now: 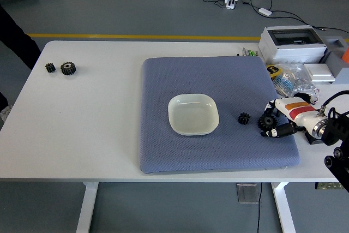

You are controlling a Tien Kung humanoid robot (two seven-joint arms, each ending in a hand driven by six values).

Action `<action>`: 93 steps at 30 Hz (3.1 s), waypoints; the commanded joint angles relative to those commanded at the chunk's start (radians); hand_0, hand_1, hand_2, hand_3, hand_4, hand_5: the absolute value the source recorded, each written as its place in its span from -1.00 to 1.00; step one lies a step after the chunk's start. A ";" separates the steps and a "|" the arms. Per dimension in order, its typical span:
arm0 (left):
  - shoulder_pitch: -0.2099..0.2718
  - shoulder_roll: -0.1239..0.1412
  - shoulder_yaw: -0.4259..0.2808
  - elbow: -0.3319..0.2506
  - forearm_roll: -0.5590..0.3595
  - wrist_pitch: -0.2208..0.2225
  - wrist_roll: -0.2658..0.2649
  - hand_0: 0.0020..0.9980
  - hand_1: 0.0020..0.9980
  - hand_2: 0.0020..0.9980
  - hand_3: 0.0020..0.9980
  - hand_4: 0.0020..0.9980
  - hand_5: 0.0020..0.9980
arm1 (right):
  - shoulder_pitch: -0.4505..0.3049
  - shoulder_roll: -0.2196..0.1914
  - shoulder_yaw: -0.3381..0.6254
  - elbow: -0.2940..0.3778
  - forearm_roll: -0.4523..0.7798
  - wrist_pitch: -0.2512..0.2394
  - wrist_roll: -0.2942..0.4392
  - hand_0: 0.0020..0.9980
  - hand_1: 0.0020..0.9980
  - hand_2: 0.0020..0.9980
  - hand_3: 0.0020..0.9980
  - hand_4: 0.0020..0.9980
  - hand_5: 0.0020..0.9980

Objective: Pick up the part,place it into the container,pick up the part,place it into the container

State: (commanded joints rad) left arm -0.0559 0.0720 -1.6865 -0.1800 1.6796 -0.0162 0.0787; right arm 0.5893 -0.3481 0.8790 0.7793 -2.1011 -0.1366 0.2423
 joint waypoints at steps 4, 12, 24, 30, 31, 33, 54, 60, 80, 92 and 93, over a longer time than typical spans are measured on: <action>0.002 0.001 -0.003 0.000 0.004 0.001 0.002 0.43 0.35 0.36 0.14 0.21 0.14 | -0.002 0.003 -0.006 -0.010 0.000 -0.020 0.008 -0.80 -0.42 -0.10 -0.01 0.65 -0.56; 0.000 0.001 -0.001 0.000 0.002 0.000 0.000 0.43 0.35 0.36 0.14 0.21 0.14 | -0.007 0.002 -0.005 -0.015 0.020 -0.040 0.022 -0.92 -0.58 -0.23 -0.02 0.73 -0.67; 0.005 0.003 -0.001 0.000 0.007 0.000 0.001 0.43 0.35 0.36 0.14 0.21 0.14 | -0.007 -0.011 0.016 0.076 0.038 -0.068 0.017 -1.00 -0.90 -0.64 -0.25 0.75 -0.54; 0.007 0.002 -0.003 0.000 0.010 -0.001 0.002 0.43 0.35 0.36 0.14 0.21 0.14 | -0.004 -0.021 0.013 0.217 0.021 -0.046 -0.013 -1.00 -0.92 -0.66 -0.25 0.75 -0.54; 0.007 0.002 -0.002 0.000 0.010 -0.001 0.002 0.43 0.35 0.36 0.14 0.21 0.14 | -0.002 -0.021 0.011 0.236 0.019 -0.042 -0.017 -1.00 -0.92 -0.66 -0.25 0.75 -0.54; 0.006 0.003 -0.003 0.000 0.011 -0.001 0.001 0.43 0.35 0.36 0.14 0.21 0.14 | 0.010 -0.020 0.000 0.286 0.015 -0.026 -0.029 -1.00 -0.92 -0.66 -0.25 0.75 -0.54; 0.013 0.000 -0.016 0.000 0.014 0.001 0.009 0.43 0.35 0.36 0.14 0.21 0.14 | 0.127 -0.001 -0.097 0.160 -0.007 0.013 -0.086 -1.00 -0.87 -0.60 -0.23 0.73 -0.48; -0.002 0.003 -0.013 0.000 0.007 0.001 -0.002 0.43 0.35 0.36 0.13 0.21 0.14 | 0.158 -0.006 -0.140 0.205 0.007 0.021 -0.084 -1.00 -0.86 -0.59 -0.23 0.73 -0.47; 0.006 0.001 -0.016 0.000 0.008 0.002 0.004 0.43 0.35 0.36 0.14 0.20 0.14 | 0.240 0.020 -0.280 0.368 0.071 0.023 -0.073 -1.00 -0.84 -0.56 -0.23 0.73 -0.44; 0.006 0.000 -0.023 0.000 0.013 0.002 0.006 0.43 0.35 0.36 0.14 0.21 0.14 | 0.249 0.028 -0.303 0.385 0.082 0.027 -0.069 -1.00 -0.83 -0.55 -0.22 0.73 -0.42; 0.005 0.000 -0.023 0.000 0.013 0.002 0.006 0.43 0.35 0.36 0.14 0.21 0.14 | 0.250 0.028 -0.303 0.384 0.082 0.028 -0.069 -1.00 -0.83 -0.55 -0.22 0.73 -0.42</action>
State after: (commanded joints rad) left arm -0.0505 0.0722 -1.7091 -0.1800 1.6929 -0.0145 0.0846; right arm 0.8389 -0.3203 0.5757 1.1629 -2.0190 -0.1090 0.1736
